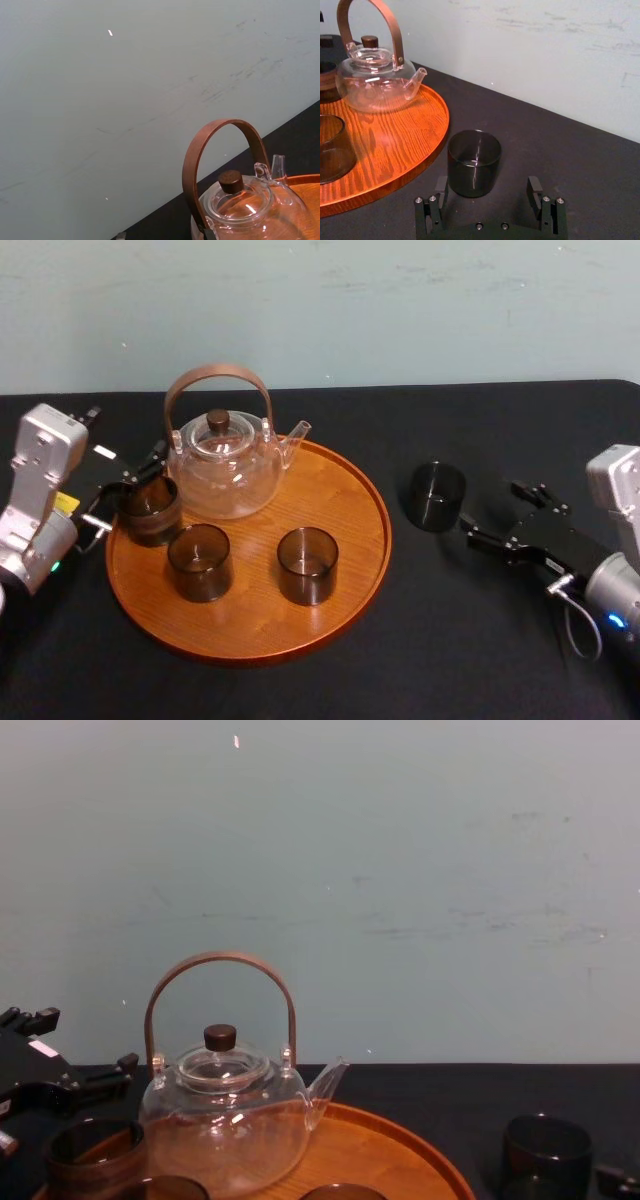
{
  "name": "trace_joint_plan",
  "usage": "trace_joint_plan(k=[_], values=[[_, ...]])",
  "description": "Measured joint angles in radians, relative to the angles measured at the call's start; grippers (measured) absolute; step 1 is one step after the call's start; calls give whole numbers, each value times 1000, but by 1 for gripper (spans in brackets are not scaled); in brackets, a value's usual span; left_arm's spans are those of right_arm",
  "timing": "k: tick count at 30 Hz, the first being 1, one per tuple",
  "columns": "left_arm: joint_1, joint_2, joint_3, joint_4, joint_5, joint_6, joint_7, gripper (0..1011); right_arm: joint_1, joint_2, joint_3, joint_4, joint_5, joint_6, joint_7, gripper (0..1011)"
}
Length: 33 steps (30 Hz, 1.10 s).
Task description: Pick up the glass from the table and place it on the tray.
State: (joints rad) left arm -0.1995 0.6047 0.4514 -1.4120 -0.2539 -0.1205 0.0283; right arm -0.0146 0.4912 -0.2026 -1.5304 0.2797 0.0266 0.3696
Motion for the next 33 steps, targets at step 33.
trace_joint_plan(k=[33], values=[[0, 0, 0, 0, 0, 0, 0, 1001, 191, -94, -103, 174, -95, 25, 23, 1003]])
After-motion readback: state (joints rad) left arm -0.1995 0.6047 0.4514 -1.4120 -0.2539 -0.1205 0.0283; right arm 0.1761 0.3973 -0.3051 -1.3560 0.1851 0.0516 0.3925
